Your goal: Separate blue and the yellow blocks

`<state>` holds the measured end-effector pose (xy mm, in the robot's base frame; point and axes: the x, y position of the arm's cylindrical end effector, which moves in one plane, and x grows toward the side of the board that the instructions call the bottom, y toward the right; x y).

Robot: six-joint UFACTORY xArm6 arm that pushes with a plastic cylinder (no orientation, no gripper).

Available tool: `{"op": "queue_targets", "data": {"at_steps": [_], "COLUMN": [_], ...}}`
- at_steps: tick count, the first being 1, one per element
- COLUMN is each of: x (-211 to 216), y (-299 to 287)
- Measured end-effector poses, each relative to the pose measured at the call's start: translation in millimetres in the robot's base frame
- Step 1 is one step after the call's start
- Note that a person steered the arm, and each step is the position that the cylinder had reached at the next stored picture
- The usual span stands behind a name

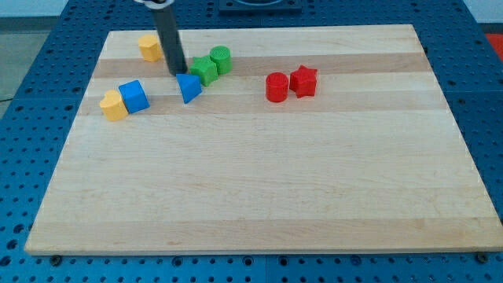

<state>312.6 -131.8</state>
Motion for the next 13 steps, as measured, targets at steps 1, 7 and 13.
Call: {"op": "queue_targets", "data": {"at_steps": [1,7,13], "x": [36,-9,130], "y": [15,-48,-51]}}
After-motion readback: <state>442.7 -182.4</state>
